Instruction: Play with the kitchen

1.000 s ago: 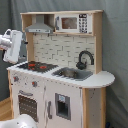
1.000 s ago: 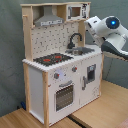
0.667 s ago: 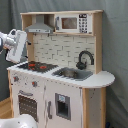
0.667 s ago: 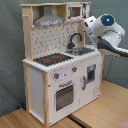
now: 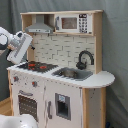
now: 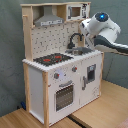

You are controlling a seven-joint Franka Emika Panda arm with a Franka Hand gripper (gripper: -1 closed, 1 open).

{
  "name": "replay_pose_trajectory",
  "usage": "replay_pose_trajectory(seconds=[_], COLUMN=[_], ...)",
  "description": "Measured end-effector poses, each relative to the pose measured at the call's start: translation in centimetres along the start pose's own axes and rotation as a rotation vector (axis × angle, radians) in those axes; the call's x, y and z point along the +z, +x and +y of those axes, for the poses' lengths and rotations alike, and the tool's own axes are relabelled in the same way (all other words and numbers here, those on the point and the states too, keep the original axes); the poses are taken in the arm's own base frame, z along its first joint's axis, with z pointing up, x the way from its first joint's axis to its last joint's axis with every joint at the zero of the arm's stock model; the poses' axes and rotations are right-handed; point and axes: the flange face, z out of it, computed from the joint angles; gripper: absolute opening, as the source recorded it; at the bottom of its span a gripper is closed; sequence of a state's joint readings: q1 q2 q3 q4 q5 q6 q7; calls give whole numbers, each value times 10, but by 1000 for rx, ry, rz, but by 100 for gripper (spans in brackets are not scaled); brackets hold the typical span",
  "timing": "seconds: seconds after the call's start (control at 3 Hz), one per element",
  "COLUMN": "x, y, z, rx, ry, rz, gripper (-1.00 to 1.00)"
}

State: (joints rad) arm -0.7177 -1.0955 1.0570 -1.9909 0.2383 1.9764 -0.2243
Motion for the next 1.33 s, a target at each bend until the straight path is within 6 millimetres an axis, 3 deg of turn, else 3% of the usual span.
replay_pose_trajectory(seconds=[0.67,1.33], x=[50,92], y=[26,49], z=[37,59], rx=[68,95], ry=[161,266], rz=[-59,-98], gripper=[100,100])
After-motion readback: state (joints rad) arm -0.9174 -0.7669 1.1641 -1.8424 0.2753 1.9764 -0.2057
